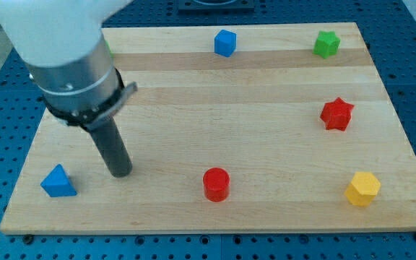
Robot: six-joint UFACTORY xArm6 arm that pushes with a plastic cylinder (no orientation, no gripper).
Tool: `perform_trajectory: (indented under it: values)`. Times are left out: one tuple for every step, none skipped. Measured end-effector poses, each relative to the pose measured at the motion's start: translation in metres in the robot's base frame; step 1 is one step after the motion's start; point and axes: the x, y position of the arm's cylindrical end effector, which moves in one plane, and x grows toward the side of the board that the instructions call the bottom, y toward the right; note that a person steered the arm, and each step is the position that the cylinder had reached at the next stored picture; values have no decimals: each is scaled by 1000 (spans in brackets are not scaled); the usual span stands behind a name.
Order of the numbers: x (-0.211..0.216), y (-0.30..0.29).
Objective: Move the arm to the top of the blue triangle
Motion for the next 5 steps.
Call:
perform_trajectory:
  values:
    - [-1, -40]
    - [-6, -78]
    - [-22, -87]
    - [-39, -87]
    - [-19, -91]
